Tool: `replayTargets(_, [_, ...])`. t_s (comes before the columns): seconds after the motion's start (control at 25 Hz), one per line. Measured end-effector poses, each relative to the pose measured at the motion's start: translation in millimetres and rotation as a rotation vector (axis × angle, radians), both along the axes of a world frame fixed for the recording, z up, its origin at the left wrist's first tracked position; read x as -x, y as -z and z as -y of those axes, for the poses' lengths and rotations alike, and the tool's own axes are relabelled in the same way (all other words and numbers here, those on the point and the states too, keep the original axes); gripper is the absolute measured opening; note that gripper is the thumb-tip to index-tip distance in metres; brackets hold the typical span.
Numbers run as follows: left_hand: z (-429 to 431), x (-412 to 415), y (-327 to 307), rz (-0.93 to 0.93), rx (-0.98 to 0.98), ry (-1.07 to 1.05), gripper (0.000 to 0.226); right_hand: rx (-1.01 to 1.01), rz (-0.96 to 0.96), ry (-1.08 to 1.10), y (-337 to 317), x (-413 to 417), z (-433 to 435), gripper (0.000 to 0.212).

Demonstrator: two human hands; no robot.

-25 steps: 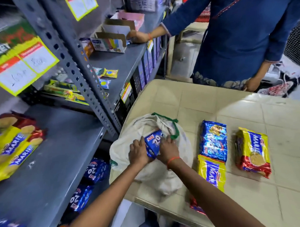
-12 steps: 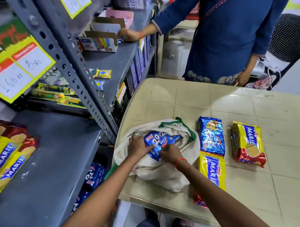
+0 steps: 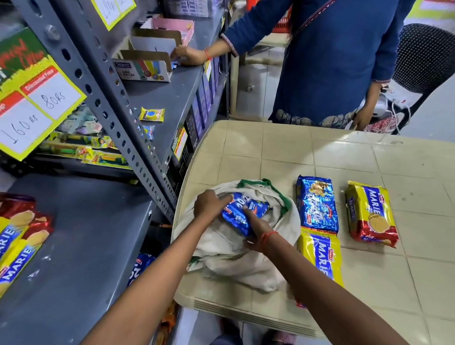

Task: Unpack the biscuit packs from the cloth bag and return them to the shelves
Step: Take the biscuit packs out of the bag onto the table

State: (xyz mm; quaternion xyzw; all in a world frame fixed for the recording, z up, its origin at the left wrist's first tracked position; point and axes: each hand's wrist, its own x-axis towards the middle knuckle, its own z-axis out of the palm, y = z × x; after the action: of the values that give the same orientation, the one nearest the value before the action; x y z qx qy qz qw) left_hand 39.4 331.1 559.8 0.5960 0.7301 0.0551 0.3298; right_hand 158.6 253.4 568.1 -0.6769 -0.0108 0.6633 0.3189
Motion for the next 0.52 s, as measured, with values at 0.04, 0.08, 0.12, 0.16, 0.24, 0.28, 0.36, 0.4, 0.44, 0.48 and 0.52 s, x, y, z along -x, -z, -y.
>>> replayTargets(0.04, [-4.5, 0.1, -7.3, 0.029, 0.030, -0.021, 0.063, 0.003, -0.030, -0.017, -4.8, -2.0, -1.6, 0.037])
replayTargets(0.08, [-7.3, 1.9, -14.9, 0.094, 0.071, -0.054, 0.063, -0.004, -0.099, -0.007, -9.3, -3.8, -1.9, 0.036])
replayTargets(0.12, [-8.8, 5.5, -21.5, 0.208, 0.136, -0.105, 0.058, -0.008, -0.160, 0.004, -14.2, -5.1, -1.3, 0.035])
replayTargets(0.16, [-8.3, 11.5, -28.2, 0.347, 0.231, -0.164, 0.052, -0.010, -0.224, 0.006, -19.0, -6.1, 0.1, 0.033])
replayTargets(0.24, [-3.4, 28.6, -42.5, 0.483, 0.476, -0.181, 0.045, -0.003, -0.296, -0.063, -23.8, -6.7, 5.3, 0.032])
replayTargets(0.28, [-0.5, 36.7, -48.3, 0.514, 0.582, -0.149, 0.042, -0.004, -0.309, -0.126, -25.8, -6.2, 9.3, 0.031])
replayTargets(0.36, [5.6, 46.4, -55.7, 0.568, 0.676, -0.110, 0.040, -0.028, -0.293, -0.246, -29.5, -5.8, 14.4, 0.026])
replayTargets(0.4, [10.8, 46.0, -58.3, 0.571, 0.653, -0.096, 0.042, -0.059, -0.279, -0.289, -34.1, -9.8, 17.9, 0.021])
replayTargets(0.44, [15.9, 43.2, -59.6, 0.581, 0.615, -0.084, 0.045, -0.097, -0.252, -0.315, -37.6, -15.7, 19.7, 0.015])
replayTargets(0.48, [22.3, 38.1, -59.8, 0.611, 0.574, -0.073, 0.049, -0.139, -0.221, -0.332, -42.4, -24.1, 22.5, 0.010])
replayTargets(0.52, [31.3, 29.6, -60.3, 0.655, 0.534, -0.066, 0.051, -0.176, -0.189, -0.342, -45.5, -35.4, 26.3, 0.005])
